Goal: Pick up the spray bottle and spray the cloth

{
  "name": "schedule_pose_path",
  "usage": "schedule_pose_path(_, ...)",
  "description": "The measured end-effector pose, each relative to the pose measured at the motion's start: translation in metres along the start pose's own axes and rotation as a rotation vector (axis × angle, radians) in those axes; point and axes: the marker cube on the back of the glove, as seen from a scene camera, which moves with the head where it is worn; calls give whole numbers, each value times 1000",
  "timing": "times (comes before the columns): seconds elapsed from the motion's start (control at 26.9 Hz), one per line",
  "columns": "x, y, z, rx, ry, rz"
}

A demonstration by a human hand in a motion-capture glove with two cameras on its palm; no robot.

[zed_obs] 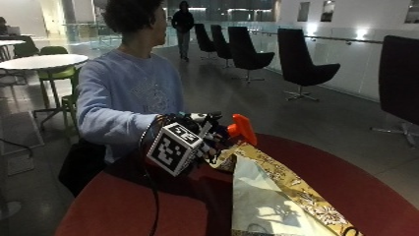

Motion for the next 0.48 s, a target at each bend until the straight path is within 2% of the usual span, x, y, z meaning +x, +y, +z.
schedule_pose_path(0.48,0,6,-9,1,3,13)
